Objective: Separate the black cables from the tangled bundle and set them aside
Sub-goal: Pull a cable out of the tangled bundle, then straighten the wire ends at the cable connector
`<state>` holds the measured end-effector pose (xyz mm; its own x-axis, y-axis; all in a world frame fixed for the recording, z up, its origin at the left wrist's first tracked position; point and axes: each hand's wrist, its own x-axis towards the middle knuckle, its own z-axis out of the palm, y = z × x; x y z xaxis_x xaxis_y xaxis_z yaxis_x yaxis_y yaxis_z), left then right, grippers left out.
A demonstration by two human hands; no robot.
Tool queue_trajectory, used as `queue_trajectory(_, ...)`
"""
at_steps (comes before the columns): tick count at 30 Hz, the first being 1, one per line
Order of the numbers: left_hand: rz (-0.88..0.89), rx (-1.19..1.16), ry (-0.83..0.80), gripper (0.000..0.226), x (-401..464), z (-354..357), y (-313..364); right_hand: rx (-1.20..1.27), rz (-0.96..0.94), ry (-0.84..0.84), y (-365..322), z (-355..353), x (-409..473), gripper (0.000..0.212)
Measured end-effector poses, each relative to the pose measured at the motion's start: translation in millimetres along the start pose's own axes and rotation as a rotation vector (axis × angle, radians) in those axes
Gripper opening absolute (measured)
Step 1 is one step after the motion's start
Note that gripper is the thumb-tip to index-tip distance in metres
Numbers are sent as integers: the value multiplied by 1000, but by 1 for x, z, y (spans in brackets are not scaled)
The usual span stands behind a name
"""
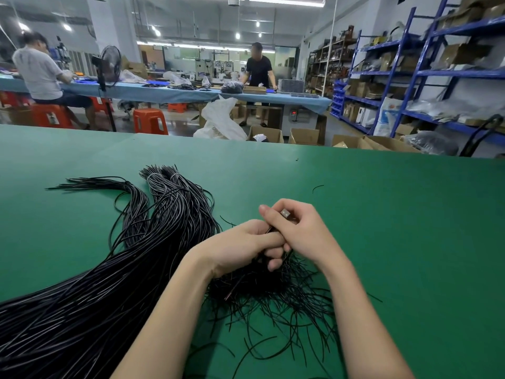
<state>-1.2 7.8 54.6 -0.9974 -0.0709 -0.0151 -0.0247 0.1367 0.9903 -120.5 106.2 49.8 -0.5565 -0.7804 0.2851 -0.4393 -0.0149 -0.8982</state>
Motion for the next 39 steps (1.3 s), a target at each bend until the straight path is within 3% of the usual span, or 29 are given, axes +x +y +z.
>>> queue_trajectory(8,50,313,221,26,4,-1,4,-77,31,92,10,-12,1,43)
queue_trajectory(14,-60,152,224,24,13,17,-3,-167,97,368,15,-2,6,55)
queue_trajectory(17,-65,12,330,23,16,17,-5,27,207,199,14,-11,4,46)
queue_trajectory(19,-54,-69,391,23,17,13,-6,-7,195,94,15,-18,1,35)
queue_trajectory(25,-14,-153,423,33,20,12,-9,176,193,59,11,-18,-1,18)
queue_trajectory(28,-33,-135,445,31,19,11,-10,-10,153,64,8,-17,0,13)
queue_trajectory(33,-72,-87,462,28,16,10,-10,-334,118,-105,4,-29,2,20)
queue_trajectory(39,-99,44,279,38,11,11,-5,164,188,47,13,-17,3,30)
